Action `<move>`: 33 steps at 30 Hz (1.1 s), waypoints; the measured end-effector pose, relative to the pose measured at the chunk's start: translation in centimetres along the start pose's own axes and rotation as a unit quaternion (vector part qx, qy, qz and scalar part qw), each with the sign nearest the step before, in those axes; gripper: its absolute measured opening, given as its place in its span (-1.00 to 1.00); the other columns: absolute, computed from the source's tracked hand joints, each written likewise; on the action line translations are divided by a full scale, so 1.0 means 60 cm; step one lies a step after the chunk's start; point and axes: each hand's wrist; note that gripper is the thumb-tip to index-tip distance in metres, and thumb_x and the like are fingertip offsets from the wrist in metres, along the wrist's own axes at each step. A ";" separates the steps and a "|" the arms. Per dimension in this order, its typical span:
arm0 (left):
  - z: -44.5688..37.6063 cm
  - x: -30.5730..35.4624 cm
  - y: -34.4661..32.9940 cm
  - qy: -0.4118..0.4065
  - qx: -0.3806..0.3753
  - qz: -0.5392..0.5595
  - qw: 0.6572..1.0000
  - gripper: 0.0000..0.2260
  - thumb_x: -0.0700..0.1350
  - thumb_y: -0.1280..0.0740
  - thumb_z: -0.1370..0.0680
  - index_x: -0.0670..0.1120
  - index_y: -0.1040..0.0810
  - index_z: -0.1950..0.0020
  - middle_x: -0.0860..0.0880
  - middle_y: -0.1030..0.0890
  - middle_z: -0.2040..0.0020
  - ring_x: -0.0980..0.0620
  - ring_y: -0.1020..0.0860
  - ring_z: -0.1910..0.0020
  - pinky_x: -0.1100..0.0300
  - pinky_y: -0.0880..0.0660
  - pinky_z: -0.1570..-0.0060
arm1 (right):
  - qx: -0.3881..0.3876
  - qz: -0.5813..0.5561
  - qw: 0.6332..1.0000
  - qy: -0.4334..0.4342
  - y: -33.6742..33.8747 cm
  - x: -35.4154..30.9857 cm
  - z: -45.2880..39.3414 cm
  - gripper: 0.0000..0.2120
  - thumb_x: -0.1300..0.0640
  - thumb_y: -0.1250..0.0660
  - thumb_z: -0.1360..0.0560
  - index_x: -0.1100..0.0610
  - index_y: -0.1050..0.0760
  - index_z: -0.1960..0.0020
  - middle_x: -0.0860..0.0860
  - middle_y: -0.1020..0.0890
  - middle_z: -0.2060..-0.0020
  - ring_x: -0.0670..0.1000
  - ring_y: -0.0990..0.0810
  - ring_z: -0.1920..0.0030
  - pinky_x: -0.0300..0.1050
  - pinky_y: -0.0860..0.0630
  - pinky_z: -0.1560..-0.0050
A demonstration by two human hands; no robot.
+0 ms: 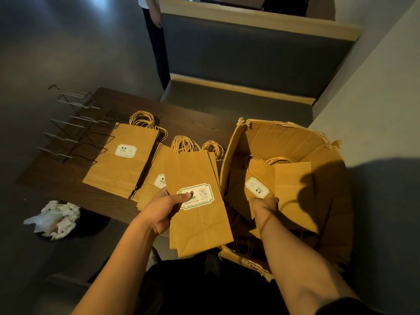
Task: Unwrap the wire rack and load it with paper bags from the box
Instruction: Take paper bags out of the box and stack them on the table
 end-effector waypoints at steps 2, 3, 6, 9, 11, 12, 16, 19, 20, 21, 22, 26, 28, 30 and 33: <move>0.000 0.004 0.002 -0.003 0.008 0.003 1.000 -0.74 -0.35 -0.38 -0.55 -0.18 -0.61 -0.23 -0.19 -0.71 -0.13 -0.10 -0.72 0.01 0.07 -0.65 0.13 | -0.013 0.004 0.999 0.029 0.006 0.002 -0.017 -0.54 0.19 -0.46 -0.37 0.23 -0.47 -0.23 0.17 -0.62 -0.22 0.22 -0.61 -0.18 0.05 -0.58 -0.14; 0.000 0.008 0.001 -0.004 0.011 0.006 1.000 -0.73 -0.33 -0.39 -0.55 -0.18 -0.61 -0.24 -0.19 -0.71 -0.13 -0.10 -0.72 0.03 0.08 -0.65 0.15 | -0.025 0.000 0.999 0.036 0.015 -0.004 -0.018 -0.67 0.25 -0.42 -0.41 0.24 -0.51 -0.17 0.11 -0.65 -0.15 0.17 -0.63 -0.11 0.00 -0.57 -0.04; -0.004 0.020 -0.002 -0.006 0.010 0.000 1.000 -0.73 -0.30 -0.42 -0.53 -0.18 -0.62 -0.23 -0.22 -0.71 -0.14 -0.10 -0.72 0.03 0.08 -0.66 0.12 | -0.108 -0.051 0.993 0.020 0.053 -0.018 -0.020 -0.75 0.37 -0.35 -0.43 0.21 -0.53 -0.09 0.16 -0.68 -0.06 0.16 -0.67 0.05 -0.02 -0.57 0.20; -0.010 0.032 -0.014 0.005 0.007 0.004 1.000 -0.70 -0.31 -0.41 -0.53 -0.25 -0.59 -0.26 -0.27 -0.69 -0.16 -0.12 -0.72 0.05 0.08 -0.67 0.12 | -0.174 -0.092 0.980 0.029 0.124 -0.053 0.008 -0.81 0.45 -0.32 -0.44 0.23 -0.51 0.02 0.31 -0.64 -0.01 0.23 -0.63 0.10 -0.15 -0.56 0.32; -0.015 0.037 -0.021 0.015 0.009 0.002 1.000 -0.72 -0.34 -0.39 -0.53 -0.33 -0.55 -0.24 -0.31 -0.69 -0.11 -0.11 -0.72 0.12 0.10 -0.66 0.20 | -0.217 -0.099 0.968 0.083 0.171 -0.090 0.050 -0.59 0.35 -0.38 -0.36 0.34 -0.47 -0.20 0.24 -0.59 0.01 0.29 -0.60 -0.07 -0.13 -0.54 0.23; -0.016 0.040 -0.026 0.022 0.017 -0.001 1.000 -0.80 -0.36 -0.36 -0.54 -0.30 -0.54 -0.16 -0.29 -0.70 -0.03 -0.08 -0.71 0.20 0.14 -0.63 0.29 | -0.219 -0.070 0.966 0.122 0.190 -0.104 0.065 -0.53 0.32 -0.38 -0.38 0.30 -0.45 -0.28 0.20 -0.58 -0.01 0.27 -0.59 -0.09 -0.10 -0.51 0.17; -0.020 0.045 -0.041 0.033 0.030 -0.005 0.999 -0.81 -0.37 -0.31 -0.54 -0.11 -0.37 0.06 -0.22 -0.67 0.16 -0.04 -0.66 0.37 0.23 -0.53 0.47 | -0.160 -0.007 0.946 0.281 0.256 -0.174 0.140 -0.76 0.35 -0.17 -0.61 0.16 -0.56 -0.13 0.19 -0.67 0.00 0.13 -0.65 0.08 0.11 -0.62 -0.01; -0.022 0.051 -0.048 0.029 -0.009 -0.027 0.999 -0.82 -0.34 -0.40 -0.45 -0.16 -0.46 0.06 -0.26 -0.70 0.07 -0.11 -0.69 0.23 0.14 -0.60 0.32 | -0.234 0.014 0.813 0.533 0.283 -0.222 0.218 -0.83 0.20 -0.18 -0.57 0.11 -0.50 0.14 0.17 -0.57 0.23 0.14 -0.59 0.18 0.12 -0.58 0.15; -0.021 0.054 -0.050 0.027 -0.022 -0.043 0.998 -0.81 -0.31 -0.43 -0.42 -0.16 -0.49 0.05 -0.26 -0.70 0.05 -0.12 -0.70 0.19 0.13 -0.60 0.28 | -0.230 0.066 0.753 0.613 0.282 -0.237 0.244 -0.82 0.15 -0.19 -0.55 0.02 -0.46 0.21 0.07 -0.54 0.23 0.04 -0.55 0.14 0.06 -0.53 0.13; -0.019 0.057 -0.055 0.027 -0.037 -0.062 0.997 -0.82 -0.30 -0.45 -0.44 -0.16 -0.52 0.02 -0.25 -0.71 0.02 -0.12 -0.70 0.16 0.12 -0.61 0.24 | -0.192 0.129 0.719 0.656 0.271 -0.250 0.268 -0.80 0.11 -0.20 -0.52 -0.09 -0.42 0.25 -0.05 -0.52 0.16 -0.06 -0.49 0.02 0.02 -0.48 0.01; -0.018 0.057 -0.059 0.025 -0.057 -0.077 0.995 -0.85 -0.30 -0.43 -0.51 -0.16 -0.55 -0.03 -0.24 -0.72 -0.02 -0.10 -0.71 0.13 0.13 -0.62 0.22 | -0.156 0.186 0.702 0.670 0.257 -0.258 0.301 -0.75 0.12 -0.22 -0.50 -0.16 -0.38 0.30 -0.15 -0.49 0.05 -0.13 -0.40 -0.12 0.03 -0.41 -0.16; -0.013 0.056 -0.079 0.028 -0.099 -0.044 0.994 -0.74 0.00 -0.24 -0.69 -0.10 -0.56 -0.28 -0.16 -0.72 -0.11 -0.10 -0.71 -0.03 0.03 -0.66 0.02 | -0.056 0.403 0.548 0.731 0.160 -0.226 0.389 -0.72 0.27 -0.40 -0.39 -0.13 -0.63 0.15 -0.05 -0.40 -0.38 0.11 -0.14 -0.49 0.21 0.03 -0.50; -0.016 0.050 -0.078 0.036 -0.134 -0.014 0.990 -0.52 0.24 -0.12 -0.64 -0.02 -0.47 -0.42 -0.16 -0.66 -0.26 -0.14 -0.64 -0.24 -0.07 -0.62 -0.15 | -0.059 0.410 0.525 0.743 0.113 -0.196 0.404 -0.67 0.27 -0.42 -0.38 -0.06 -0.65 -0.05 0.01 -0.38 -0.42 0.18 -0.18 -0.51 0.24 -0.01 -0.49; -0.016 0.040 -0.067 0.020 -0.168 0.005 0.985 -0.38 0.37 -0.20 -0.50 0.04 -0.44 -0.43 -0.13 -0.64 -0.31 -0.15 -0.60 -0.31 -0.11 -0.61 -0.20 | -0.051 0.357 0.560 0.746 0.086 -0.180 0.408 -0.70 0.22 -0.40 -0.41 -0.01 -0.59 -0.12 0.02 -0.40 -0.41 0.17 -0.25 -0.48 0.20 -0.16 -0.43; -0.014 0.030 -0.047 0.002 -0.221 -0.011 0.975 -0.31 0.28 -0.57 -0.33 -0.08 -0.59 -0.34 -0.21 -0.66 -0.22 -0.15 -0.65 -0.18 -0.06 -0.64 -0.07 | -0.053 0.248 0.618 0.744 0.078 -0.178 0.408 -0.73 0.15 -0.31 -0.49 0.02 -0.47 -0.19 0.01 -0.40 -0.37 0.08 -0.32 -0.41 -0.04 -0.25 -0.40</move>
Point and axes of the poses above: each hand's wrist, its own z-axis away from the middle knuckle, its own y-axis out of the back of the hand, x = y × z
